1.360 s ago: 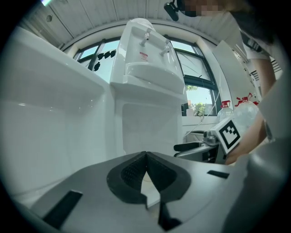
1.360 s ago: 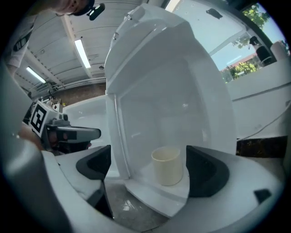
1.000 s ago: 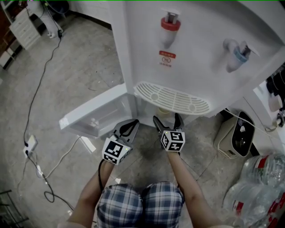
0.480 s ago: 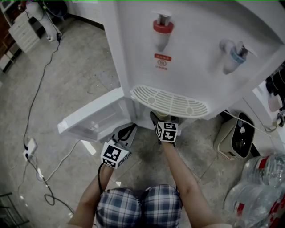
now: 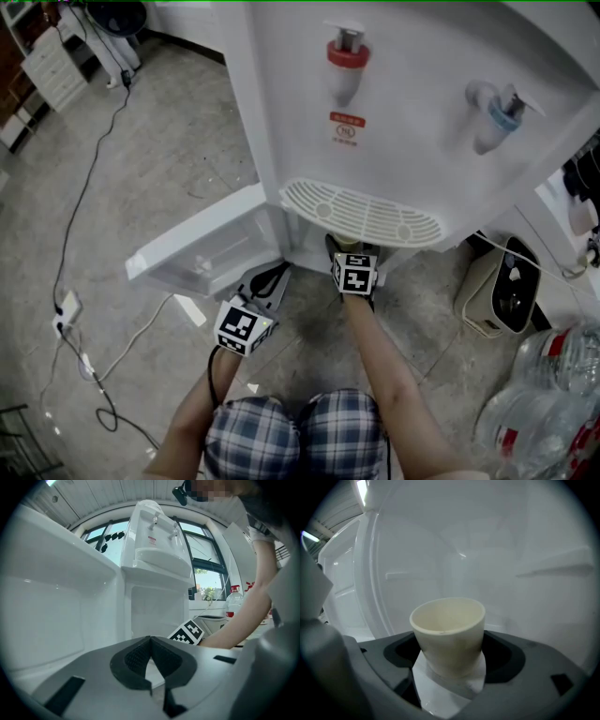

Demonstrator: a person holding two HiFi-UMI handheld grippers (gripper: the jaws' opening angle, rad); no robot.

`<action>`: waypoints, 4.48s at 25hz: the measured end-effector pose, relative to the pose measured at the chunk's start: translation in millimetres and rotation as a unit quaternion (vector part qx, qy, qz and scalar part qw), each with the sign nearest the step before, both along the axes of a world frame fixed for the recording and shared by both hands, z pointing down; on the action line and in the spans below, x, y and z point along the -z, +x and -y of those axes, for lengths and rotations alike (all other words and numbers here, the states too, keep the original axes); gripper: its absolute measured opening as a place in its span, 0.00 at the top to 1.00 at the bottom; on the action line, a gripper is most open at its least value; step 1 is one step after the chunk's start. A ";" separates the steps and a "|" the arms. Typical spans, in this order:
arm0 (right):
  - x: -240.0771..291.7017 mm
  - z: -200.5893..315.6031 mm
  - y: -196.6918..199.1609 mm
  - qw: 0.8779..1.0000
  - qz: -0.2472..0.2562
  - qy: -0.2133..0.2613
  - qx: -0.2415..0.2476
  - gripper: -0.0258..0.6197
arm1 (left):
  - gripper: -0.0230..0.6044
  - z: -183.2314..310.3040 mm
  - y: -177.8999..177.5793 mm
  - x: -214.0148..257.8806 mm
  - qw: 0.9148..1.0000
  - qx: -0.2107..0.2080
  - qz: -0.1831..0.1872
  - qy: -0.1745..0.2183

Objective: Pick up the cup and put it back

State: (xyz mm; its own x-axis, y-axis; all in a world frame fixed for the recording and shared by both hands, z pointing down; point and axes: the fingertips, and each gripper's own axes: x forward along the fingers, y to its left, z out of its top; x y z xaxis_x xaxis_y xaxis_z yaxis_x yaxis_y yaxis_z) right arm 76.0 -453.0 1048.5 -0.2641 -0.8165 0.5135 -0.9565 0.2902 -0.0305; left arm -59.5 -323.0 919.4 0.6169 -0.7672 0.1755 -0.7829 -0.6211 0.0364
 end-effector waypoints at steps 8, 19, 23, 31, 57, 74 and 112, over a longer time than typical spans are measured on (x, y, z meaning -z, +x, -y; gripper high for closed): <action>25.5 -19.5 -11.3 0.999 0.020 0.026 0.030 0.31 | 0.92 -1.7 1.1 6.5 1.000 0.001 -0.006 0.004; 92.0 -108.5 -8.6 0.989 0.051 0.069 0.118 0.31 | 0.92 0.1 19.6 11.5 1.000 -0.003 -0.003 0.012; 127.9 -142.5 2.1 0.985 0.049 0.092 0.137 0.31 | 0.92 -1.9 31.6 18.1 1.000 -0.010 -0.003 0.020; 191.1 -195.5 22.0 0.979 0.062 0.126 0.145 0.31 | 0.92 -6.5 44.9 26.6 0.999 -0.026 0.006 0.031; 78.1 -45.6 -9.6 0.993 0.020 0.090 0.078 0.31 | 0.92 -5.3 31.5 16.3 1.000 -0.021 0.005 0.020; 1.1 -3.9 -4.6 0.998 0.046 0.021 0.036 0.26 | 0.92 -7.3 23.4 3.1 1.000 -0.017 0.003 0.008; 358.4 -208.2 105.8 0.980 0.140 0.138 -0.004 0.93 | 0.92 -43.8 21.4 214.7 0.998 -0.041 -0.024 -0.045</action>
